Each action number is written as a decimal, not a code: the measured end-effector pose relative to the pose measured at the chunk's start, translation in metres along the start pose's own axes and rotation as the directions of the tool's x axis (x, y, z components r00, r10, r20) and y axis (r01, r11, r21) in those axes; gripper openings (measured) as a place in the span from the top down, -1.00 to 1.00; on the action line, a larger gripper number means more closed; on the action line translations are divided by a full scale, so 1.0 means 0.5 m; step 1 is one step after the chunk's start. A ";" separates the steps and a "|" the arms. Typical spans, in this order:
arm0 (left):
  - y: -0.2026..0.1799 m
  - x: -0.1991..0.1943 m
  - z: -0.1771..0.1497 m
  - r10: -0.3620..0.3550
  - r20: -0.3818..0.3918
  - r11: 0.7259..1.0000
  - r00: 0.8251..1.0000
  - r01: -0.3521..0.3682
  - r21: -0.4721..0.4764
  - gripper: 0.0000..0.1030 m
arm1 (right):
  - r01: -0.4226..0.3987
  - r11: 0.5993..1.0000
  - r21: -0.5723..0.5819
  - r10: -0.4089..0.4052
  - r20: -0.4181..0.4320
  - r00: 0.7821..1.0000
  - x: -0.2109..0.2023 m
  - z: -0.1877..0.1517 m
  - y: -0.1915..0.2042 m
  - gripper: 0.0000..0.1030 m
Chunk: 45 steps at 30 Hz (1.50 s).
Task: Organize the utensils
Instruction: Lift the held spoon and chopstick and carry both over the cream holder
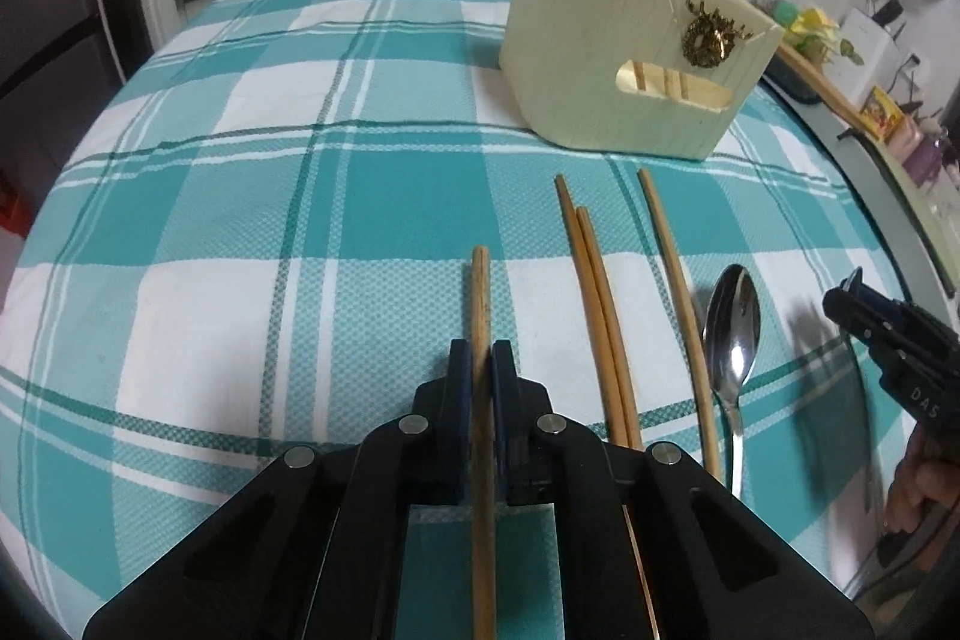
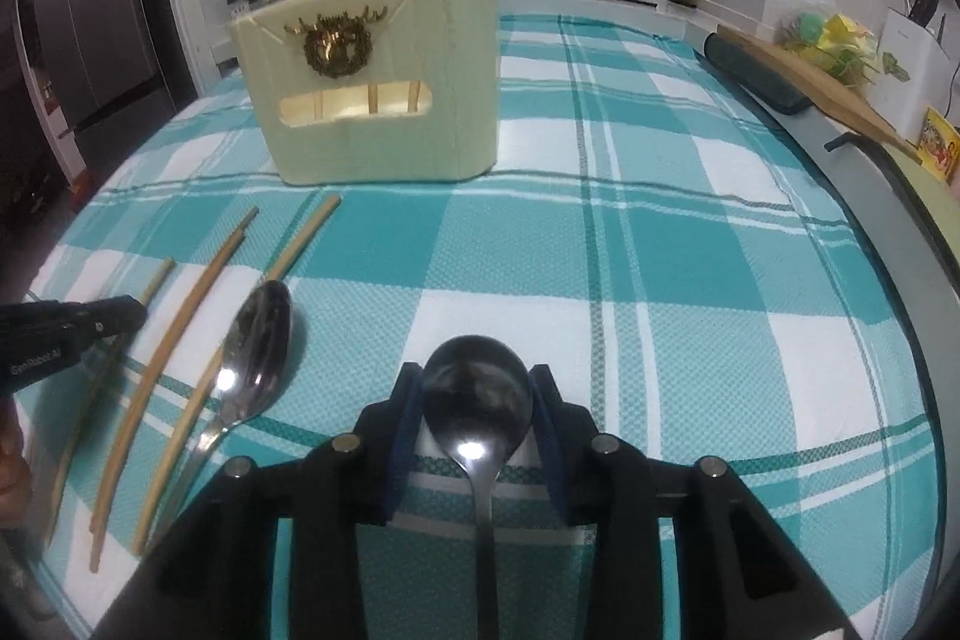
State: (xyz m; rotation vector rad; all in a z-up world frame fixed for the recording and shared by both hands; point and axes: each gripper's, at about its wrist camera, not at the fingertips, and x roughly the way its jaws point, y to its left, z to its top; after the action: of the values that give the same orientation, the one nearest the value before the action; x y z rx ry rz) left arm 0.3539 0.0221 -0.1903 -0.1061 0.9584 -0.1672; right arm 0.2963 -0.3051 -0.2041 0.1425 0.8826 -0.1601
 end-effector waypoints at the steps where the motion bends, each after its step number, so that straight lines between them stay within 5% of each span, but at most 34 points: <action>1: 0.002 -0.019 0.002 -0.008 0.028 1.000 1.000 0.008 -0.007 0.91 | -0.016 1.000 0.005 0.016 0.028 0.999 -0.018 0.004 -0.003 0.30; 16: -0.016 -0.302 0.026 -0.085 0.343 0.996 0.936 0.080 0.030 0.91 | -0.087 0.996 -0.027 0.091 0.286 0.954 -0.275 0.036 0.006 0.31; 32: -0.011 -0.345 0.065 -0.112 0.391 0.993 0.914 0.111 0.025 0.91 | -0.116 0.992 -0.051 0.126 0.333 0.934 -0.328 0.115 0.013 0.32; 38: -0.016 -0.383 0.135 -0.149 0.418 0.989 0.896 0.142 0.049 0.91 | -0.157 0.986 -0.053 0.166 0.337 0.927 -0.340 0.181 0.008 0.32; 45: -0.036 -0.456 0.289 -0.205 0.495 0.979 0.844 0.187 0.086 0.91 | -0.176 0.982 -0.074 0.191 0.393 0.899 -0.355 0.336 0.010 0.32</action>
State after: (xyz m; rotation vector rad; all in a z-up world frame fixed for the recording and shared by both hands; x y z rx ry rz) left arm 0.3421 0.0497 0.0787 -0.2054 0.4180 -0.3282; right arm 0.3130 -0.3177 0.0395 0.1510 0.4592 0.0060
